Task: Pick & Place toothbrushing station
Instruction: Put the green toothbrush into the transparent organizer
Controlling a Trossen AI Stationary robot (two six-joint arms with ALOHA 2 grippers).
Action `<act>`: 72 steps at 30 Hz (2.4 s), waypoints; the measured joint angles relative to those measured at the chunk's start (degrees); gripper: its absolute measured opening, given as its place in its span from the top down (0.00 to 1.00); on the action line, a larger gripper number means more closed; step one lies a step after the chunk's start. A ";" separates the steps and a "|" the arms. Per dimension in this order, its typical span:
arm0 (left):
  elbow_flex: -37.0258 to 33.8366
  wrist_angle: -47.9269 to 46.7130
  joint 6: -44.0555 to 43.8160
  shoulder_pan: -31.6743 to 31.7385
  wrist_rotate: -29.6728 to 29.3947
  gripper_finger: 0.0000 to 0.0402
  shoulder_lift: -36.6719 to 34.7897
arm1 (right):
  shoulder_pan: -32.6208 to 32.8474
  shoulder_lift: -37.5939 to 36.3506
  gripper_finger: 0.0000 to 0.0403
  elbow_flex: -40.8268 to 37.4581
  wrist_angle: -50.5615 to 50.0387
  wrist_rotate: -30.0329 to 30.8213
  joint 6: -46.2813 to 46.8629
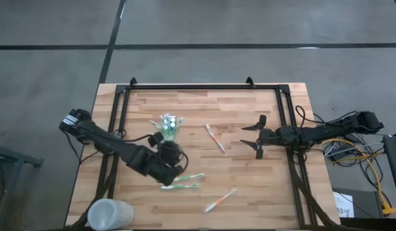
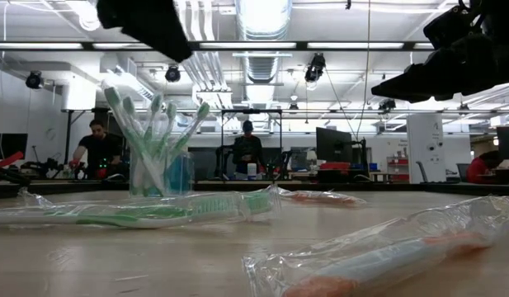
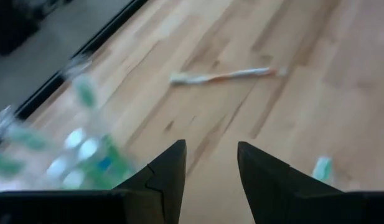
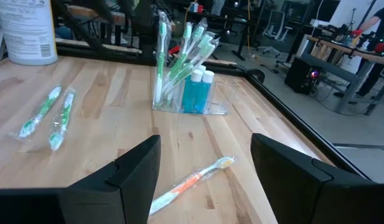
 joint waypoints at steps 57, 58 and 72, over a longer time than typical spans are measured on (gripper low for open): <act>-1.05 31.09 19.63 4.82 25.35 0.74 24.98 | 0.00 0.00 0.39 0.00 -0.02 0.00 0.00; -1.06 31.09 19.63 4.93 25.60 0.76 24.98 | 0.00 0.02 0.39 0.00 -0.02 0.00 0.00; -0.93 32.06 19.80 4.96 21.49 0.99 22.28 | 0.00 0.00 0.39 0.00 -0.02 0.00 0.00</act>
